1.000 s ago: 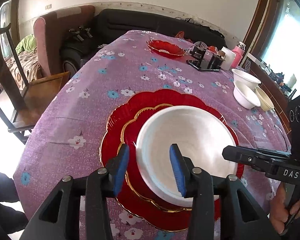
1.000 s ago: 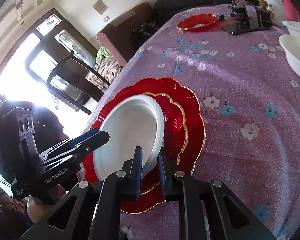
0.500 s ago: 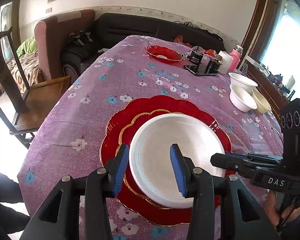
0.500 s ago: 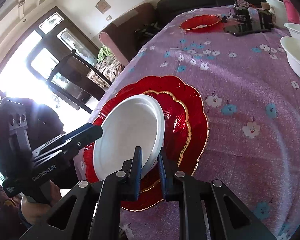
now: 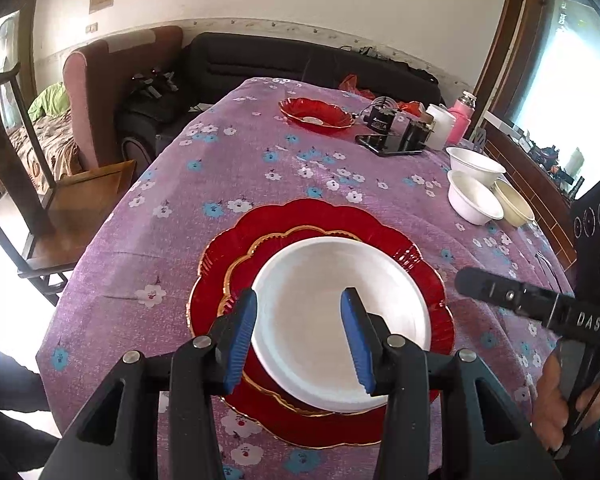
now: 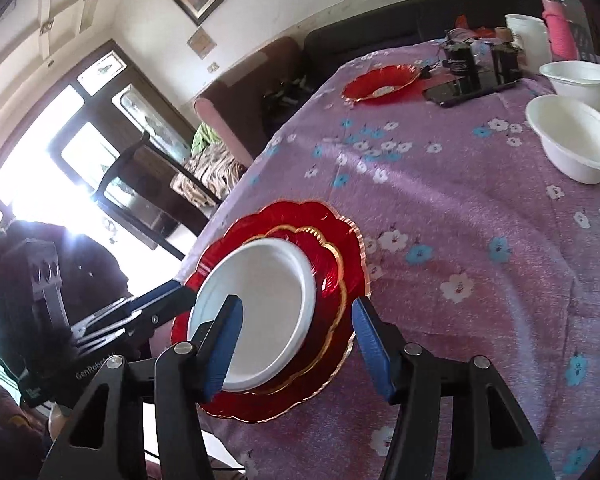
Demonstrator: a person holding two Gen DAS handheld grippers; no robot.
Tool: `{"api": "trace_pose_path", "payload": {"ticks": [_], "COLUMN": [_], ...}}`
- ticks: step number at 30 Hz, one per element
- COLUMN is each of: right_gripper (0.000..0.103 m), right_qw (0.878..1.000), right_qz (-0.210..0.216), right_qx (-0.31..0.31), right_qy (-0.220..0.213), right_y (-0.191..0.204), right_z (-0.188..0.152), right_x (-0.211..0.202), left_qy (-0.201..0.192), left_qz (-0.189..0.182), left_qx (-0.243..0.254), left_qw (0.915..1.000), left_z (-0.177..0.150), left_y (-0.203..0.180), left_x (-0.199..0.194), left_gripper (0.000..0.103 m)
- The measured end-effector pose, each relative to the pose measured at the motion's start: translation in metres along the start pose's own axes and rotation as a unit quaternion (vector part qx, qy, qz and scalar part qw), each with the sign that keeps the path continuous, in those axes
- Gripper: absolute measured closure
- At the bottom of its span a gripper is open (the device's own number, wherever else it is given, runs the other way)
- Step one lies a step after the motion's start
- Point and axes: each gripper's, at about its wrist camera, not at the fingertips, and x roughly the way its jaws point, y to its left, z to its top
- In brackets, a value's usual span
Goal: Organize plates and bowls
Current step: 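Withdraw the left tool while the right tool moves toward the remaining bowls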
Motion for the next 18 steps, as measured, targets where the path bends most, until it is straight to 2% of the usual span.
{"api": "trace_pose_path", "payload": {"ticks": [9,15,18], "right_gripper": [0.042,0.042,0.042], "right_qw": [0.999,0.998,0.996], "right_qz": [-0.002,-0.021,-0.045], "right_qx": [0.027,0.048,0.057], "right_qy": [-0.021,-0.044,-0.058], "right_y": [-0.025,-0.056,-0.08], "right_z": [0.007,0.016,0.022], "right_x": [-0.022,-0.053,-0.078], "left_qy": [0.002,0.012,0.023], "left_qz": [-0.013,-0.05,-0.076], "left_qx": [0.028,0.061,0.079], "left_qw": [0.9995,0.9968,0.9937], "left_z": [0.007,0.022,0.03], "left_y": [-0.03,-0.074,-0.103], "left_x": [0.003,0.008,0.013], "left_gripper": [0.06,0.06,0.056]}}
